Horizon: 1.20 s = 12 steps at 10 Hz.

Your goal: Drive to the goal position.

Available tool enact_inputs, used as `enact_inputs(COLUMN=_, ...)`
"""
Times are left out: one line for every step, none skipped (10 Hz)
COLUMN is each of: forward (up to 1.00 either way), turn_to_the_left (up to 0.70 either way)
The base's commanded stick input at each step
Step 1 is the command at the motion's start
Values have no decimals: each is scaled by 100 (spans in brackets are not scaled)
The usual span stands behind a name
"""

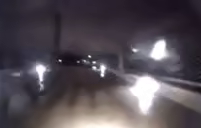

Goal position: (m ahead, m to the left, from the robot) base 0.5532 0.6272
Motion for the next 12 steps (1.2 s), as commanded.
enact_inputs(forward=100, turn_to_the_left=0)
enact_inputs(forward=100, turn_to_the_left=0)
enact_inputs(forward=100, turn_to_the_left=0)
enact_inputs(forward=100, turn_to_the_left=1)
enact_inputs(forward=100, turn_to_the_left=2)
enact_inputs(forward=100, turn_to_the_left=2)
enact_inputs(forward=100, turn_to_the_left=2)
enact_inputs(forward=100, turn_to_the_left=2)
enact_inputs(forward=100, turn_to_the_left=1)
enact_inputs(forward=100, turn_to_the_left=2)
enact_inputs(forward=100, turn_to_the_left=0)
enact_inputs(forward=100, turn_to_the_left=2)
